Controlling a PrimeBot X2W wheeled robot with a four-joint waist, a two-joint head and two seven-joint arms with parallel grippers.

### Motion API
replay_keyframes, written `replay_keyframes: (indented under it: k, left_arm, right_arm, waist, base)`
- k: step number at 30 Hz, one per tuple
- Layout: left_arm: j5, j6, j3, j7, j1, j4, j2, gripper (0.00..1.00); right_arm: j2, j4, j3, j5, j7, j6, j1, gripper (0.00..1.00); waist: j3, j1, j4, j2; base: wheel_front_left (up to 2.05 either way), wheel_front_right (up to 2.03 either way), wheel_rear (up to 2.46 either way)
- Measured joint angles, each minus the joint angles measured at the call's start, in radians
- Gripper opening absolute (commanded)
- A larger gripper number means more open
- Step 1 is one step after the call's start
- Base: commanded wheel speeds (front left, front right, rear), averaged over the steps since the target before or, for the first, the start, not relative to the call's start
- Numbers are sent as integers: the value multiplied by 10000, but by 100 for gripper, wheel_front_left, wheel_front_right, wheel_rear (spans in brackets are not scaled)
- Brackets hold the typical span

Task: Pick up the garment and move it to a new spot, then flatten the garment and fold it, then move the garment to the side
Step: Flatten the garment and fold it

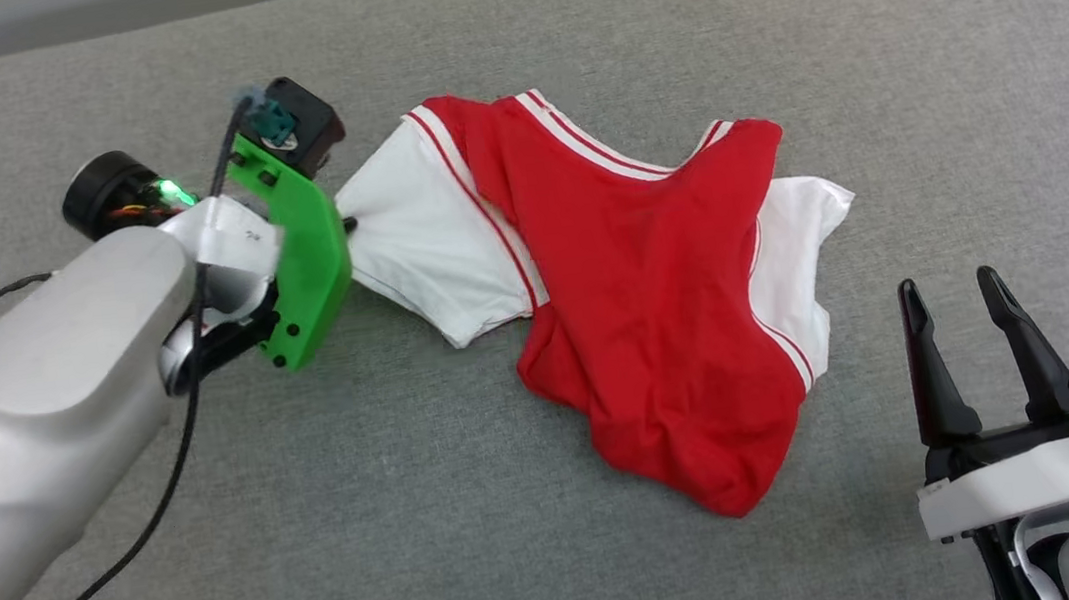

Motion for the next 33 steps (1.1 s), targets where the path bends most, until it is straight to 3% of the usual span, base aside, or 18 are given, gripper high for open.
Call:
replay_keyframes:
  k: [8, 13, 20, 26, 27, 28, 33]
  left_arm:
    - [-713, 0, 217, -146, 346, -90, 1707, 0]
    - [-1333, 61, 267, 4, 1101, 591, 2207, 0]
    - [-1787, 105, 219, 15, 2061, 2052, 2345, 0]
    - [-2176, 104, 240, -497, 2757, 3118, 1691, 0]
    - [-2186, 104, 284, -721, 2819, 3254, 1563, 8]
    - [-2176, 104, 318, -978, 2847, 3369, 1455, 100]
    - [-1685, 240, 443, -3001, 2902, 3672, 1074, 100]
  right_arm:
    - [4, 63, -13, -27, 0, 0, 301, 100]
    - [6, 77, 13, -100, 0, 0, 348, 100]
    - [2, 86, 25, -207, 0, 0, 348, 100]
    - [4, 88, -46, -320, 0, 0, 391, 100]
    - [4, 88, -81, -362, 0, 0, 419, 100]
    - [2, 82, -96, -384, 0, 0, 453, 100]
    - [4, 63, -226, -476, 0, 0, 645, 100]
  waist:
    - [-602, 0, 686, 0]
    - [-826, 0, 924, 0]
    - [-813, -1, 745, 0]
    - [-878, -1, 650, 0]
    - [-917, -1, 655, 0]
    - [-959, 0, 666, 0]
    - [-1329, -1, 764, 0]
  base:
    - [0, 0, 0]
    - [0, 0, 0]
    - [0, 0, 0]
    - [0, 0, 0]
    - [0, 0, 0]
    - [0, 0, 0]
    - [0, 0, 0]
